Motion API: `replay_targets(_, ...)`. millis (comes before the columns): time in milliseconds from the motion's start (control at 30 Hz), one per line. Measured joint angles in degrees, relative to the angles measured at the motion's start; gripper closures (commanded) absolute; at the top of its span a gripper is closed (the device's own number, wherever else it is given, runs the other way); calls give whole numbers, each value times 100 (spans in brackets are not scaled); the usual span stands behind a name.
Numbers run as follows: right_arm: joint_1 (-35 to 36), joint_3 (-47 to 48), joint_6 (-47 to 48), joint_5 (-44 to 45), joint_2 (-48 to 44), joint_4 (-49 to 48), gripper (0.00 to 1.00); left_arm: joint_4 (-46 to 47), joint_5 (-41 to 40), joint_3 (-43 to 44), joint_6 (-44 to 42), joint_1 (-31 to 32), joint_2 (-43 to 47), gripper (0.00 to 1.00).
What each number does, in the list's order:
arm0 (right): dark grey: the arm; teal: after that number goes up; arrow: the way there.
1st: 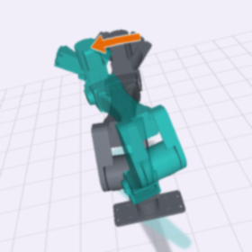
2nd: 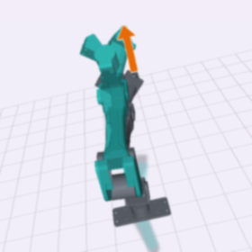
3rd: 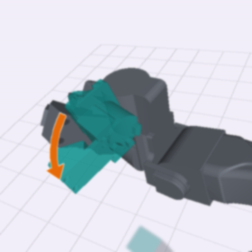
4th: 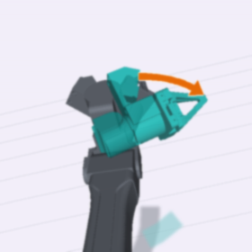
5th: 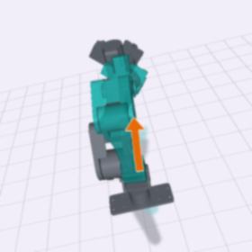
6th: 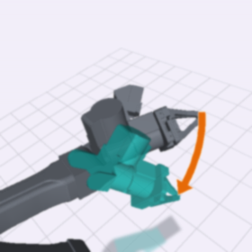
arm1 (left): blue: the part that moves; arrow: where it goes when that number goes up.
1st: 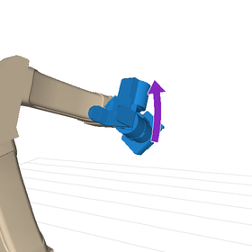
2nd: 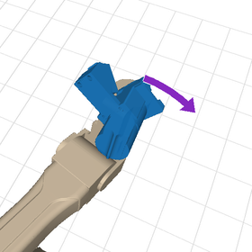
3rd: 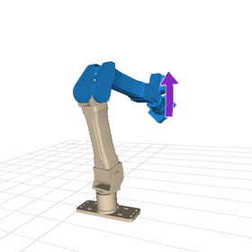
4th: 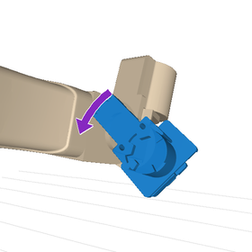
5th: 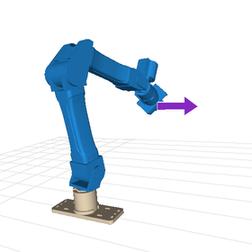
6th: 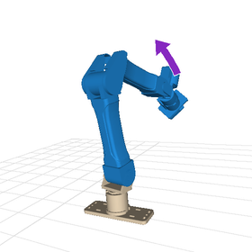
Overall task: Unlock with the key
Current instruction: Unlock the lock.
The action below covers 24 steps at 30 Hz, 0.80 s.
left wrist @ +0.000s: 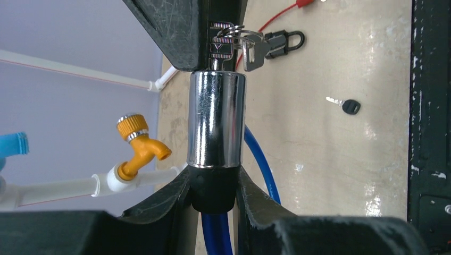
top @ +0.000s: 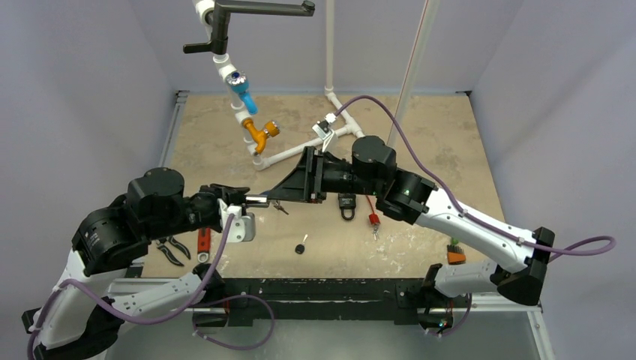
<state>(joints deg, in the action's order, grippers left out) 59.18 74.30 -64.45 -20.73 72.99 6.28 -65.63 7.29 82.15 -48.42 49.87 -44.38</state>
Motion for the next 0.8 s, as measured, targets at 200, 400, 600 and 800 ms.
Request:
replay_targets(200,-26,271,295,219,-284,398,24,96,507,278,199,24,-57,100)
replay_targets(400,-114,876,1174,627,-798,879,17,-4,813,332,304,42,-98,100)
replay_targets(600,-118,1021,2841,448,-1405,1019,17,-170,1180,706,614,4,-262,100)
replay_targets(800,-118,393,4345,278,-1600,1268,23,-173,2006,1344,1237,-192,-446,100)
